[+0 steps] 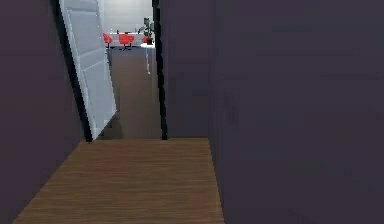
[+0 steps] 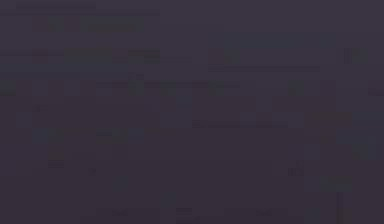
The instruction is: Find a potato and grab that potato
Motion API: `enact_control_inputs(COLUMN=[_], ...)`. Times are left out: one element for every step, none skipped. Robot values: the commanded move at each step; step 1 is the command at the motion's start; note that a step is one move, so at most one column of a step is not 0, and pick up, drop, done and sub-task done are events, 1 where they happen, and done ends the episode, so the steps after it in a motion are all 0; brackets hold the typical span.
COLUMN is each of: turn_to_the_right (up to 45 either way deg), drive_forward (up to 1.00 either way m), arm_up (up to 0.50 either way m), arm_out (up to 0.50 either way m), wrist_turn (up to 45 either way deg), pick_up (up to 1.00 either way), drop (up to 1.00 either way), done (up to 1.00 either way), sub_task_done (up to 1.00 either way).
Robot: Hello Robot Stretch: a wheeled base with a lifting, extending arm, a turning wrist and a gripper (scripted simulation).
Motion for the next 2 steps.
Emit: enact_control_inputs(turn_to_the_right=[0.0, -18.0], drive_forward=[0.45, 0.0], arm_up=[0.0, 0.0], arm_out=[0.0, 0.0], wrist_turn=[0.0, 0.0], pick_up=[0.0, 0.0], drop=[0.0, 0.0], done=[0.0, 0.0], sub_task_done=[0.0, 0.0])
